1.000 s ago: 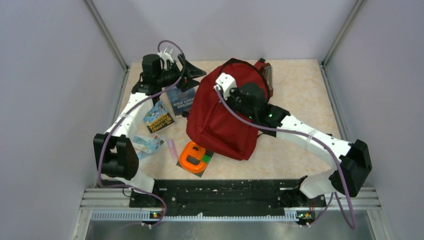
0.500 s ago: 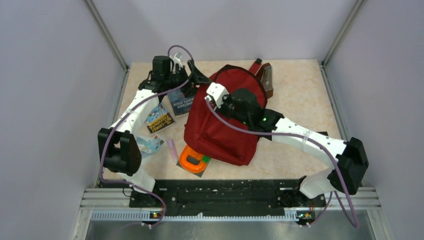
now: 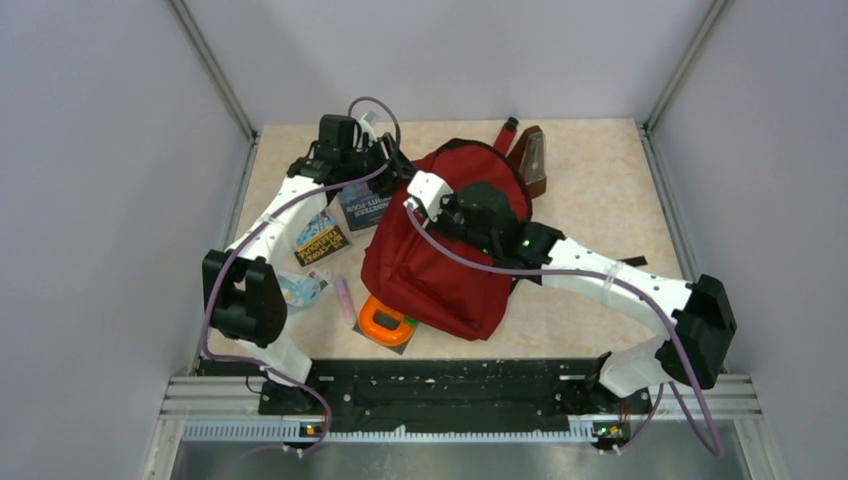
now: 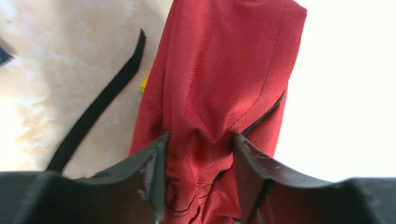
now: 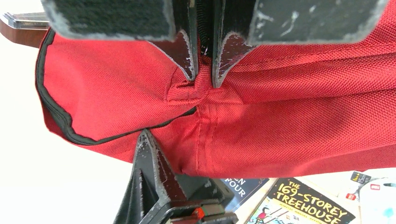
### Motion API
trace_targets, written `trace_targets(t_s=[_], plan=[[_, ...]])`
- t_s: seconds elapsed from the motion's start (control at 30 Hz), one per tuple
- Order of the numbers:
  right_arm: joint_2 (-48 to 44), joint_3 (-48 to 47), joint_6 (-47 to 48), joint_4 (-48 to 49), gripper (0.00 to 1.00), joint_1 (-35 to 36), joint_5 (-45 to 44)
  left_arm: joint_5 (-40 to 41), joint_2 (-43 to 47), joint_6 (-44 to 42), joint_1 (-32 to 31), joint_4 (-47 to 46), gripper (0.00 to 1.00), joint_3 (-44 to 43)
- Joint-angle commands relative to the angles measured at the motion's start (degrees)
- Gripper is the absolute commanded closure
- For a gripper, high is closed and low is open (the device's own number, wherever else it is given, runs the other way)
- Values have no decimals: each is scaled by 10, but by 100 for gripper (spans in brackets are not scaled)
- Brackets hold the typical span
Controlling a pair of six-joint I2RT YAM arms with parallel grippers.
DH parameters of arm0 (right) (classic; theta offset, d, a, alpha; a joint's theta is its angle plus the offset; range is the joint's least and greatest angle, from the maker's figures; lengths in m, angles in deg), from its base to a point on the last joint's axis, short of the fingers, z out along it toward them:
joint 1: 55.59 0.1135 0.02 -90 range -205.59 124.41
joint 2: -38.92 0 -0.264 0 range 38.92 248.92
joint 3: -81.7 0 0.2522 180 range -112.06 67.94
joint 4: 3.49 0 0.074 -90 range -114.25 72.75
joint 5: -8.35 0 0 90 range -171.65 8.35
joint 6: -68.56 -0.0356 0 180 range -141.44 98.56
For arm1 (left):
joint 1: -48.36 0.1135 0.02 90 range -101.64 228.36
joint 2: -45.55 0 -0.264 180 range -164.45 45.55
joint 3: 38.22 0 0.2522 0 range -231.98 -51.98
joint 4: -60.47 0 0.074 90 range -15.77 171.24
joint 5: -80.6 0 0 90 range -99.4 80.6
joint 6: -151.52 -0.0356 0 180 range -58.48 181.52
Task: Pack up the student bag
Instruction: Place the student bag at the center of the board.
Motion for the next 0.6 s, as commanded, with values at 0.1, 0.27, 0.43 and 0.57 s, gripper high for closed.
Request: trace_targets(t_s=[0.1,0.27,0.43,0.57], plan=[[-25,1,0,110,100,12,-64,-70,28,39,-2,-129,81,50],[-37,15,1,141,33,12,-142,-67,64,-35,3,-139,100,59],[-38,15,-30,130,14,-11,-188,-96,82,-133,7,-87,100,51],[-57,-9,-117,73,13,-98,-82,-124,93,-146,9,-96,100,60]])
